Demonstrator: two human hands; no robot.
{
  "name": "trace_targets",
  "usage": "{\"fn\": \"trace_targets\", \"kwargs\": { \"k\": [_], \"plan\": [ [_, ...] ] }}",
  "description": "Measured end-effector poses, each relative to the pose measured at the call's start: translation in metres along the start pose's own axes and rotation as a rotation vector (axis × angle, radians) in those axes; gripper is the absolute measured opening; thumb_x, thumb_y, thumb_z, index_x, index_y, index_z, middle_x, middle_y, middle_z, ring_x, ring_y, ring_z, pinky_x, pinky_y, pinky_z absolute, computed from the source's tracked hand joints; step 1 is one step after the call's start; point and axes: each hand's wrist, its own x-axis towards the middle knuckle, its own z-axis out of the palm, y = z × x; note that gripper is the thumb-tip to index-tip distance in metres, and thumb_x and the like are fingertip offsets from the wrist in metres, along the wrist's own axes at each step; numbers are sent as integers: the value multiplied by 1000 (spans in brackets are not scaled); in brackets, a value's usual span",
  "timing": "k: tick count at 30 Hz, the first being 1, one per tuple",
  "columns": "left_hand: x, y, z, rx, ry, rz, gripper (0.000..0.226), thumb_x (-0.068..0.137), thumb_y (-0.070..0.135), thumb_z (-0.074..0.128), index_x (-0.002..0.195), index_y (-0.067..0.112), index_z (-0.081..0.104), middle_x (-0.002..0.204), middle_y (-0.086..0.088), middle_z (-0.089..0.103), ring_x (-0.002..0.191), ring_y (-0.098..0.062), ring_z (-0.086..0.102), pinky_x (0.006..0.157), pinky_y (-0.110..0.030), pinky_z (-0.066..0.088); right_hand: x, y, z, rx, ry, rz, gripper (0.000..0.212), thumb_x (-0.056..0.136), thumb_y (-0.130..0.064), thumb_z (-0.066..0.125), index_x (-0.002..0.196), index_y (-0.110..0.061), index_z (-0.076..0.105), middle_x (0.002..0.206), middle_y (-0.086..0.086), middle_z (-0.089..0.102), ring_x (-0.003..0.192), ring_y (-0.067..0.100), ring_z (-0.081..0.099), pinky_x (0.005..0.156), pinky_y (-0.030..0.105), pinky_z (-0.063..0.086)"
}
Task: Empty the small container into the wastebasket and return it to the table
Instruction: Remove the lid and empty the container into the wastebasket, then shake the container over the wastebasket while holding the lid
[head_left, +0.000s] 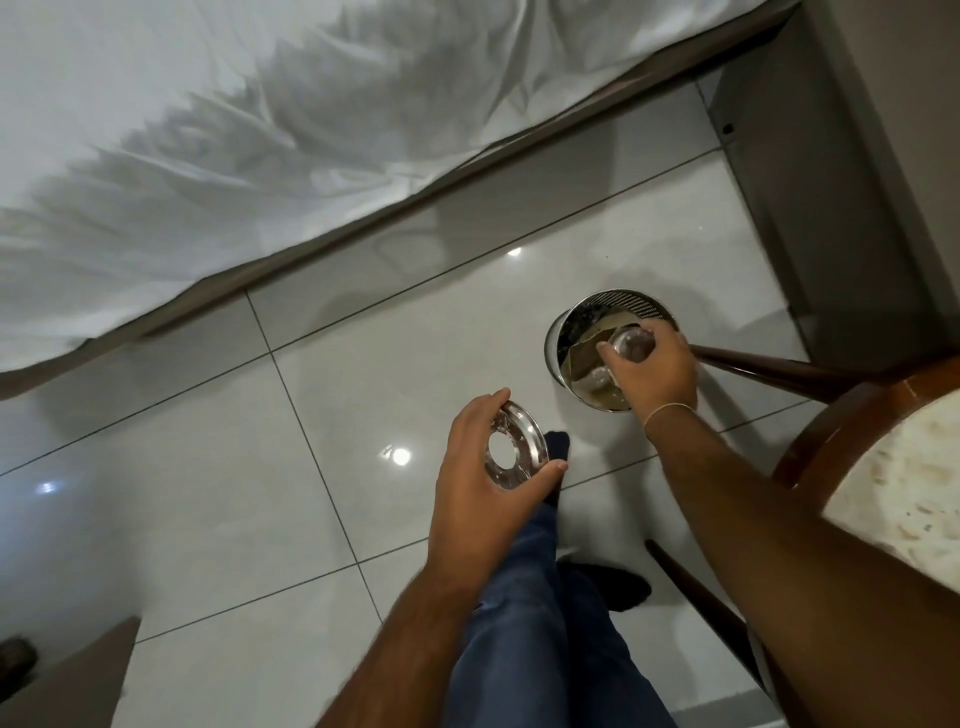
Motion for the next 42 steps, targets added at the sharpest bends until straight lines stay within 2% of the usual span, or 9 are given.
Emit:
{"fn": "trace_targets", "kwargs": {
  "k": [5, 9, 11, 14, 20, 24, 32, 37, 42],
  "plan": [
    [1, 4, 3, 8, -26, 4, 86, 81, 51, 91, 153, 47, 46, 153, 26, 49, 138, 10, 47, 107, -6, 43, 1, 7, 2, 138, -91, 162, 60, 82, -35, 94, 134, -20, 67, 141, 12, 71, 127, 32, 68, 108, 45, 60],
    [3, 14, 10, -1, -52, 24, 85, 81, 44, 94, 153, 42, 49, 150, 25, 52, 136, 12, 49, 106, -4, 42, -9, 16, -27, 840, -208, 635, 58, 96, -47, 76, 144, -17, 62, 143, 16, 69, 128, 35, 67, 100, 50, 63],
    [6, 25, 15, -3, -74, 32, 86, 80, 41, 95, 153, 40, 50, 148, 26, 52, 132, 17, 49, 101, -2, 42, -24, 21, -50, 1151, -319, 674, 61, 101, -58, 63, 147, -18, 62, 139, 17, 73, 127, 36, 71, 101, 57, 63],
    [9, 56, 34, -19, -148, 89, 87, 79, 38, 96, 153, 39, 51, 147, 26, 53, 128, 19, 50, 95, -3, 46, -52, 36, -95, 1343, -299, 659, 58, 101, -62, 60, 136, -17, 69, 119, 16, 86, 108, 33, 83, 77, 51, 70],
    [-3, 140, 107, 100, -502, 353, 89, 77, 34, 97, 154, 32, 51, 151, 14, 53, 137, -1, 54, 112, -27, 50, -114, 81, -167, 1478, -264, 611, 60, 95, -61, 69, 132, -14, 79, 126, 20, 83, 107, 31, 83, 76, 42, 69],
    [-33, 175, 164, 207, -731, 500, 94, 76, 38, 97, 157, 29, 49, 150, 15, 49, 129, 9, 51, 106, -6, 42, -151, 114, -208, 1507, -186, 601, 62, 100, -67, 60, 134, -19, 78, 139, 18, 78, 128, 30, 75, 98, 41, 67],
    [-102, 199, 267, 501, -1068, 745, 98, 76, 44, 94, 159, 32, 44, 152, 12, 50, 133, -3, 49, 114, -19, 42, -205, 183, -268, 1687, 88, 683, 55, 95, -67, 64, 123, -24, 85, 132, 9, 83, 120, 21, 79, 84, 31, 68],
    [-138, 197, 328, 715, -1224, 838, 97, 77, 40, 93, 161, 30, 44, 152, 10, 50, 124, 1, 50, 95, 7, 29, -232, 233, -282, 1768, 228, 721, 57, 100, -67, 57, 126, -24, 83, 133, 10, 82, 121, 22, 79, 83, 33, 69],
    [-154, 203, 381, 858, -1180, 924, 99, 78, 43, 90, 163, 29, 42, 159, 1, 47, 137, -25, 53, 112, -41, 53, -247, 268, -293, 1652, 387, 818, 62, 107, -68, 43, 133, -21, 75, 125, 9, 85, 117, 28, 80, 90, 43, 67]
  ]
}}
